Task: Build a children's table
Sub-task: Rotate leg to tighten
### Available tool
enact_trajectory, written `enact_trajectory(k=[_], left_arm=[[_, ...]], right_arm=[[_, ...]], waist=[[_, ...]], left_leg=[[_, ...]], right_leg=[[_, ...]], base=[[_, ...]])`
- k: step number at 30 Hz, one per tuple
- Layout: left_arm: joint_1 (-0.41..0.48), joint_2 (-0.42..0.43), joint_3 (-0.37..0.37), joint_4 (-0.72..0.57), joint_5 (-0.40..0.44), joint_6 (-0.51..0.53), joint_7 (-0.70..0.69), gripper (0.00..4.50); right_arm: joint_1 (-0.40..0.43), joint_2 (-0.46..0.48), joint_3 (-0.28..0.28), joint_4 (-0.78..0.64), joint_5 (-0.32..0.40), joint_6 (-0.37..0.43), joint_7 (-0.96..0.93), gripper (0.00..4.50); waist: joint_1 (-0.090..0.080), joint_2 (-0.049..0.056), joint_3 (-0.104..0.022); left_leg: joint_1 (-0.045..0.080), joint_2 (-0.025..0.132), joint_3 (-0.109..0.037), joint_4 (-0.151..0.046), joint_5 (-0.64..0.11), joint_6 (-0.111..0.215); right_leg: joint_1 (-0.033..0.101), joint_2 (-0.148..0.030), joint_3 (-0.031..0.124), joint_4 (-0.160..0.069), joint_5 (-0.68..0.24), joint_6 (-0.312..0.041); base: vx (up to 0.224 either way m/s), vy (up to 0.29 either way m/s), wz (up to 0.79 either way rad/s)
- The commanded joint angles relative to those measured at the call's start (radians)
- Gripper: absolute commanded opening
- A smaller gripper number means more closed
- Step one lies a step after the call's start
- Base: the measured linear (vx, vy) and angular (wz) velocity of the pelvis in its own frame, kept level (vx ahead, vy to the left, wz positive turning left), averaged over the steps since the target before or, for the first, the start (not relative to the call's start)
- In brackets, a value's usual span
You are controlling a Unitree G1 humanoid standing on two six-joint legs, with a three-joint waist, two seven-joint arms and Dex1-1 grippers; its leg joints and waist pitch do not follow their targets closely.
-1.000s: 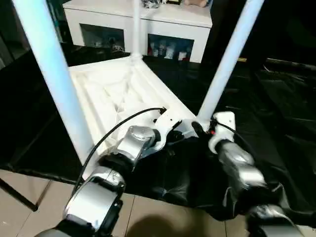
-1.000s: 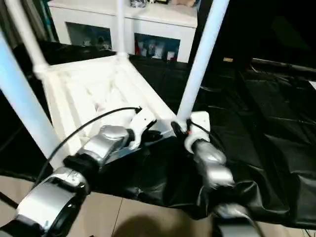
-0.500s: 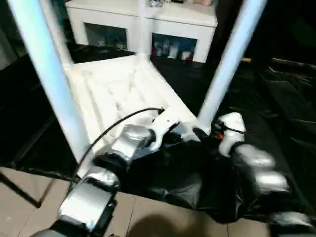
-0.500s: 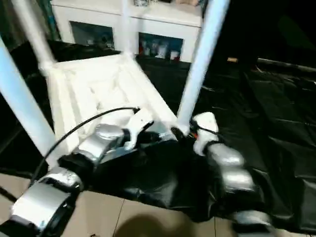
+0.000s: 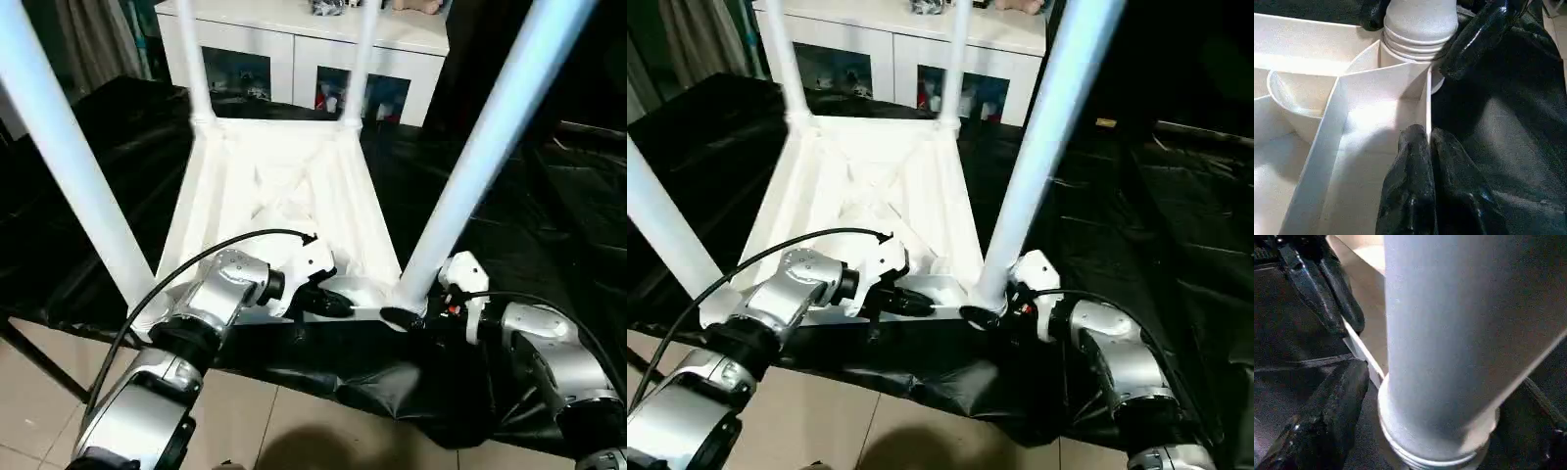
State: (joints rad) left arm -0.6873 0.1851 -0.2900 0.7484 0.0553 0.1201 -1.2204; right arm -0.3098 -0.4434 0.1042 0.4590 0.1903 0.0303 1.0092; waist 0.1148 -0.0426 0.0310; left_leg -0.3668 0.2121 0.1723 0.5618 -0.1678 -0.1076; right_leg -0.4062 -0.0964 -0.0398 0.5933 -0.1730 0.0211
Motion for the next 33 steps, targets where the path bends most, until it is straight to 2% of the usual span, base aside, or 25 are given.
enact_trajectory(k=[1,4,6,8,13,22,25,26,27,28,29,30,31,32,33], left_arm=[[0.030,-0.018,0.002,-0.011,-0.054,0.005,-0.042,0.00],[0.037,-0.013,0.003,-0.025,-0.054,0.014,-0.046,0.00],[0.039,-0.011,0.004,-0.030,-0.054,0.017,-0.047,0.00],[0.040,-0.009,0.004,-0.033,-0.055,0.020,-0.048,0.00],[0.049,-0.006,0.004,-0.048,-0.056,0.033,-0.053,0.00],[0.057,0.002,0.001,-0.063,-0.055,0.061,-0.063,0.00],[0.034,-0.030,0.028,-0.013,-0.029,0.063,0.075,0.00],[0.023,-0.045,0.040,0.009,-0.017,0.069,0.140,0.00],[0.011,-0.060,0.052,0.033,-0.008,0.073,0.202,0.00],[0.001,-0.077,0.066,0.053,-0.005,0.077,0.262,0.00],[-0.014,-0.107,0.087,0.076,-0.011,0.097,0.330,0.00],[-0.021,-0.122,0.098,0.086,-0.016,0.109,0.363,0.00],[-0.031,-0.142,0.110,0.098,-0.017,0.114,0.414,0.00],[-0.046,-0.175,0.120,0.118,-0.010,0.111,0.496,0.00],[-0.051,-0.186,0.121,0.124,-0.007,0.109,0.522,0.00]], right_arm=[[-0.013,-0.001,0.002,-0.012,0.006,0.005,0.016,3.79],[-0.017,-0.004,0.009,-0.007,0.007,0.009,0.028,3.45],[-0.021,-0.001,0.004,-0.001,0.013,0.009,0.030,3.40],[-0.023,0.001,0.001,0.001,0.014,0.009,0.032,3.06],[-0.024,0.002,-0.011,-0.001,0.024,0.010,0.036,2.76],[-0.019,0.019,-0.035,0.010,0.036,0.017,-0.002,2.70],[-0.056,0.076,-0.083,0.088,-0.001,-0.007,-0.204,2.70],[-0.069,0.102,-0.103,0.114,-0.012,-0.011,-0.287,2.70],[-0.082,0.130,-0.126,0.133,-0.014,-0.004,-0.370,2.70],[-0.094,0.160,-0.154,0.144,0.000,0.016,-0.442,2.70],[-0.111,0.207,-0.192,0.157,0.018,0.046,-0.551,2.69],[-0.120,0.231,-0.211,0.163,0.027,0.061,-0.605,2.69],[-0.127,0.253,-0.212,0.166,0.017,0.069,-0.653,2.69],[-0.140,0.288,-0.201,0.173,-0.009,0.063,-0.718,2.69],[-0.145,0.301,-0.198,0.176,-0.016,0.059,-0.739,2.69]], waist=[[-0.002,-0.019,-0.044],[-0.002,-0.018,-0.046],[-0.001,-0.018,-0.046],[-0.002,-0.016,-0.045],[-0.003,-0.015,-0.045],[-0.005,-0.010,-0.048],[-0.008,-0.010,-0.046],[-0.015,-0.009,-0.044],[-0.022,-0.011,-0.045],[-0.026,-0.012,-0.045],[-0.028,-0.007,-0.046],[-0.031,-0.008,-0.045],[-0.031,-0.010,-0.048],[-0.030,-0.010,-0.049],[-0.031,-0.007,-0.050]], left_leg=[[0.002,0.014,0.008,-0.066,-0.283,0.078],[-0.001,0.013,0.008,-0.064,-0.259,0.083],[0.000,0.012,0.010,-0.063,-0.242,0.089],[0.000,0.013,0.010,-0.062,-0.239,0.091],[0.001,0.012,0.009,-0.063,-0.256,0.085],[0.001,0.011,0.010,-0.060,-0.225,0.092],[0.001,0.011,0.009,-0.062,-0.247,0.079],[0.001,0.009,0.009,-0.066,-0.265,0.061],[0.001,0.008,0.006,-0.068,-0.281,0.039],[0.000,0.007,0.005,-0.068,-0.284,0.032],[0.003,0.007,0.004,-0.068,-0.291,0.027],[0.003,0.005,0.005,-0.068,-0.290,0.023],[0.002,0.004,0.004,-0.067,-0.285,0.024],[0.002,0.004,0.005,-0.065,-0.262,0.027],[0.000,0.004,0.007,-0.064,-0.243,0.030]], right_leg=[[0.041,-0.036,0.021,-0.079,-0.317,-0.178],[0.043,-0.035,0.021,-0.075,-0.288,-0.182],[0.043,-0.034,0.021,-0.073,-0.260,-0.192],[0.044,-0.033,0.021,-0.072,-0.246,-0.198],[0.045,-0.033,0.021,-0.074,-0.266,-0.195],[0.048,-0.031,0.020,-0.065,-0.186,-0.221],[0.046,-0.032,0.020,-0.068,-0.226,-0.215],[0.043,-0.031,0.019,-0.073,-0.272,-0.203],[0.044,-0.035,0.017,-0.077,-0.331,-0.186],[0.043,-0.034,0.017,-0.079,-0.348,-0.176],[0.041,-0.035,0.019,-0.081,-0.360,-0.169],[0.038,-0.032,0.020,-0.082,-0.366,-0.162],[0.041,-0.033,0.019,-0.082,-0.362,-0.159],[0.041,-0.032,0.020,-0.080,-0.330,-0.159],[0.041,-0.030,0.021,-0.077,-0.285,-0.164]], base=[[0.000,0.000,0.00],[0.000,0.000,0.00],[0.000,0.000,0.00],[0.000,0.000,0.00],[0.000,0.000,0.00],[0.000,0.000,0.00],[0.000,0.000,0.00],[0.000,0.000,0.00],[0.000,0.000,0.00],[0.000,0.000,0.00],[0.000,0.000,0.00],[0.000,0.000,0.00],[0.000,0.000,0.00],[0.000,0.000,0.00],[0.000,0.000,0.00]])
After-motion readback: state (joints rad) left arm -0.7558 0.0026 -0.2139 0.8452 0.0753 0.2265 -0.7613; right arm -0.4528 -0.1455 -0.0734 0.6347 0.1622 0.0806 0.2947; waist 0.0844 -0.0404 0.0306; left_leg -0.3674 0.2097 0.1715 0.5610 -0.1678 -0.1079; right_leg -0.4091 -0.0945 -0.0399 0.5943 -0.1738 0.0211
